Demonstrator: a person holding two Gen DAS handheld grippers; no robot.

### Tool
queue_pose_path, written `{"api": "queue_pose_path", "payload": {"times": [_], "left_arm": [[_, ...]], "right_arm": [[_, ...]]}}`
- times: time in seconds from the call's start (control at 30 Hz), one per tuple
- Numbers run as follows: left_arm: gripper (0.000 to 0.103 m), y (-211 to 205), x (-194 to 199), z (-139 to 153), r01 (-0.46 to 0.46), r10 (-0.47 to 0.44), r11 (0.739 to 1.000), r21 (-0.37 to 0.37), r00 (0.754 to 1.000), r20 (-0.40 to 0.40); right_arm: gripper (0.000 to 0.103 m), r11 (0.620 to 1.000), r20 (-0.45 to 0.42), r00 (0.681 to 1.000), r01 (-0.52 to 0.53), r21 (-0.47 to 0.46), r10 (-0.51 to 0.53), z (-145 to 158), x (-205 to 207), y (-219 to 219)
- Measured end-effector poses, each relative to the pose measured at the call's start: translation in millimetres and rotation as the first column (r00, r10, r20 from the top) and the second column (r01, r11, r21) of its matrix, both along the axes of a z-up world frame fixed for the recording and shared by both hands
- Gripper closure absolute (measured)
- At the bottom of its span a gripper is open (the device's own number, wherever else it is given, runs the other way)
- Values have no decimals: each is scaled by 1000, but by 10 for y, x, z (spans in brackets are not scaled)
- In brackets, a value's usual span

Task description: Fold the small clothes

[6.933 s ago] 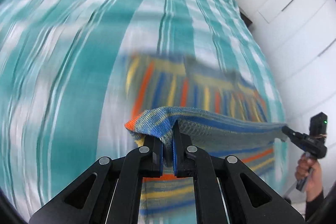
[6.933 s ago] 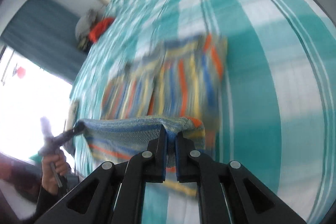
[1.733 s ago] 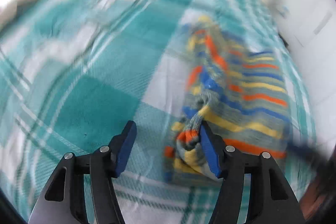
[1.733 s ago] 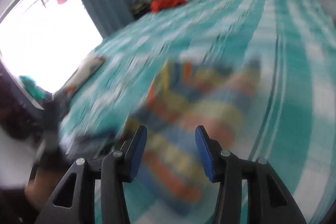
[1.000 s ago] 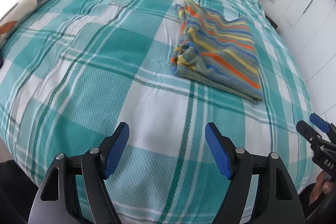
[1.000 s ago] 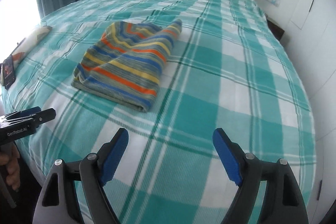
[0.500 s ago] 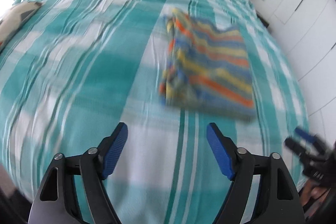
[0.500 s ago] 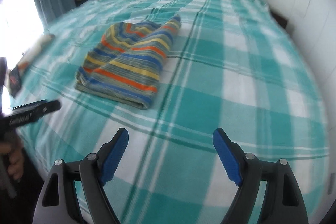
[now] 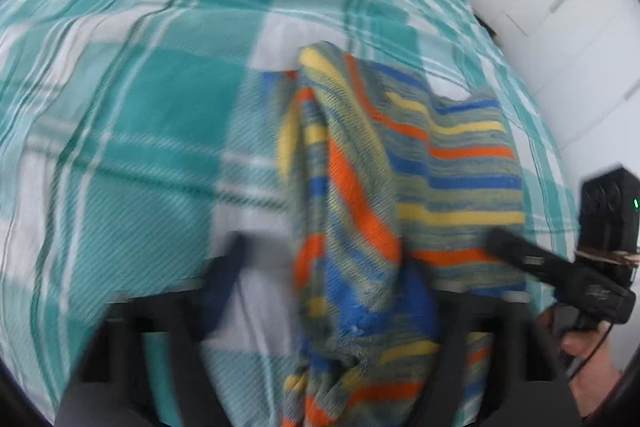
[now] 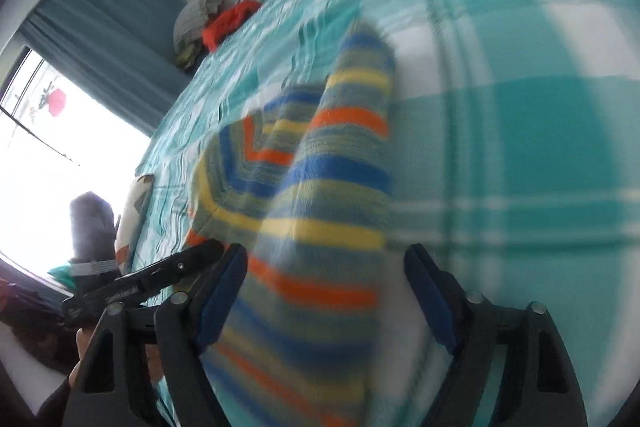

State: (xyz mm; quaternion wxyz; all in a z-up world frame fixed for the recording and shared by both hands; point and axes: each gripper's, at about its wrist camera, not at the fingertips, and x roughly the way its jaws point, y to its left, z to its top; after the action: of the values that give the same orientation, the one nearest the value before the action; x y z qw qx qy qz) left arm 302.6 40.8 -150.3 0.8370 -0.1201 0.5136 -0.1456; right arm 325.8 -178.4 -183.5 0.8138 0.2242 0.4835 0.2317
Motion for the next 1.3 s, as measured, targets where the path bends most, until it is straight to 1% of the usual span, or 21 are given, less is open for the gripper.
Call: {"api": "queue_pose_path", "payload": {"times": [0.03, 0.07, 0.1, 0.17, 0.27, 0.37, 0.43, 0.47, 0.5, 0.53, 0.57, 0.6, 0.63, 0.67, 0.73, 0.8, 0.93, 1.03, 1.1, 1.17, 1.3], "left_arm": [[86, -61, 12, -14, 23, -23, 1000, 9, 1000, -11], [87, -121, 0, 1, 26, -26, 998, 54, 1000, 7], [88, -173, -32, 32, 31, -34, 995, 91, 999, 31], [89, -205, -116, 146, 23, -31, 994, 111, 997, 69], [89, -224, -261, 493, 23, -40, 994, 109, 986, 161], [88, -286, -328, 865, 26, -53, 993, 111, 968, 245], [81, -331, -266, 977, 21, -46, 995, 97, 966, 255], [65, -361, -208, 942, 21, -43, 995, 101, 974, 224], [41, -387, -159, 868, 12, -35, 993, 121, 981, 189], [36, -400, -135, 759, -15, -12, 986, 168, 987, 158], [36, -399, -171, 653, -47, 15, 973, 228, 990, 142], [36, -393, -232, 592, -60, 24, 962, 265, 991, 135], [36, -395, -351, 542, -66, 26, 952, 299, 990, 136], [35, -404, -517, 526, -68, 18, 940, 334, 988, 151], [25, -436, -886, 579, -95, 12, 908, 408, 980, 201], [9, -487, -1186, 706, -140, 22, 885, 444, 965, 261], [4, -588, -1605, 1054, -215, 69, 866, 451, 946, 317], [1, -674, -1890, 1287, -249, 73, 837, 487, 934, 351], [1, -703, -2048, 1383, -233, 68, 841, 488, 941, 333], [1, -704, -2173, 1450, -208, 81, 854, 477, 959, 273], [1, -670, -2393, 1533, -219, 135, 852, 475, 969, 205]], "right_arm": [[46, 999, 10, 1000, -29, -19, 30, -38, 55, 134], [70, 995, 13, 998, -55, -83, 57, -53, 81, 287], [75, 985, 31, 997, -59, -159, 65, -42, 73, 395], [81, 954, 104, 991, -49, -294, 83, 99, -34, 575], [83, 937, 206, 972, -32, -349, 110, 403, -216, 645], [83, 934, 310, 943, -4, -357, 123, 773, -338, 650], [83, 944, 359, 929, 30, -329, 95, 1000, -339, 566], [83, 949, 362, 929, 42, -313, 78, 1049, -313, 501], [81, 955, 347, 937, 54, -291, 53, 1075, -251, 405], [79, 957, 313, 949, 59, -283, 35, 1037, -186, 321], [58, 956, 259, 966, 62, -287, 14, 940, -114, 203], [25, 940, 210, 977, 96, -328, -26, 800, -62, 55], [12, 911, 187, 979, 145, -385, -76, 683, -79, -107], [8, 889, 184, 976, 181, -420, -112, 611, -162, -273], [8, 873, 196, 973, 198, -446, -121, 581, -421, -496], [8, 849, 215, 971, 202, -488, -107, 628, -763, -611], [8, 851, 251, 966, 187, -491, -67, 894, -1331, -559], [8, 859, 273, 962, 157, -487, -21, 1166, -1692, -465], [6, 865, 281, 960, 138, -482, 4, 1313, -1930, -378], [6, 865, 284, 959, 132, -484, 12, 1417, -2120, -317], [6, 856, 276, 961, 126, -501, 21, 1587, -2468, -209]]}}
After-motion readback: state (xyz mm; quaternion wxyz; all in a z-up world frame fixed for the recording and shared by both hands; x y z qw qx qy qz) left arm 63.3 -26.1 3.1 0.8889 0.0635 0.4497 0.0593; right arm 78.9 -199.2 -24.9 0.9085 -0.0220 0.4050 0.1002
